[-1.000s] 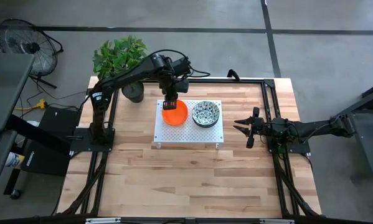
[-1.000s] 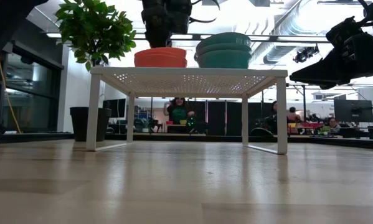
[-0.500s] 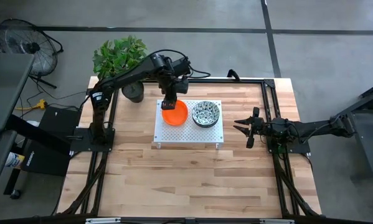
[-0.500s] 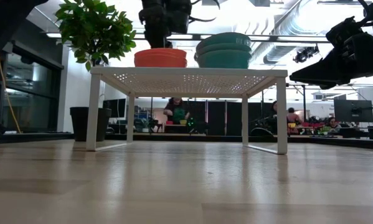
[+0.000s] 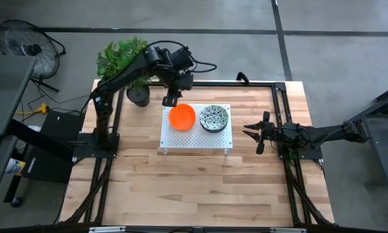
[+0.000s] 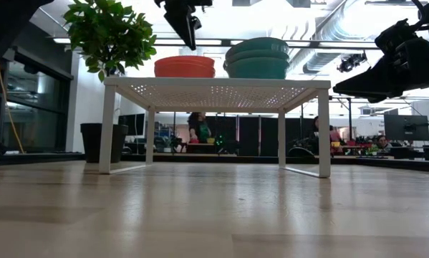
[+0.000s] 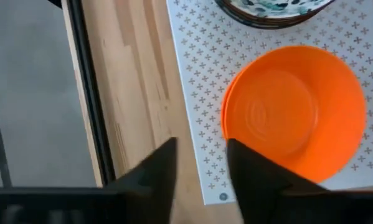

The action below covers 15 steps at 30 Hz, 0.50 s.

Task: Pick & Place Mini bowls
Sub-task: Stack the orange bowl on the orange bowls on the shelf

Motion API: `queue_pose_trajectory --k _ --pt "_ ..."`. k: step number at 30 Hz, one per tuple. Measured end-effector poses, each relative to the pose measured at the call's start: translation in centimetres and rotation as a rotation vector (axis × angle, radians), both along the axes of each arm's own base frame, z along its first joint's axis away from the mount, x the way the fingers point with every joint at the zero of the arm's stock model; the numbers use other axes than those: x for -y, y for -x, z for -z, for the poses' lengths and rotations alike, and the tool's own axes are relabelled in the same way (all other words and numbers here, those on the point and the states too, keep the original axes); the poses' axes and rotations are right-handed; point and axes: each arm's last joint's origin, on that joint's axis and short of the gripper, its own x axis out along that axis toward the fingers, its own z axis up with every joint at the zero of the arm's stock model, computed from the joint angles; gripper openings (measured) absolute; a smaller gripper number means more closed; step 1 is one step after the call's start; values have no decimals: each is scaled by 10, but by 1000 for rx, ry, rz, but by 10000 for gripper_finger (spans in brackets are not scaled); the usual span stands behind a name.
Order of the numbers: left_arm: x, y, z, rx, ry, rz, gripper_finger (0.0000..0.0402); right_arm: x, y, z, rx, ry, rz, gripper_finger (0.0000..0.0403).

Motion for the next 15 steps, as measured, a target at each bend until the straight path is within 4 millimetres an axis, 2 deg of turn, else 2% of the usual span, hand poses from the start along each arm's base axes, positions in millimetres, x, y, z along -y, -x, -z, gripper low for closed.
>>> queue_pose_trajectory --k 5,15 --pt "2 4 -4 7 -13 22 18 0 0 0 0 0 0 94" --pt "20 -8 -10 96 -52 131 3 0 0 0 0 0 0 94"
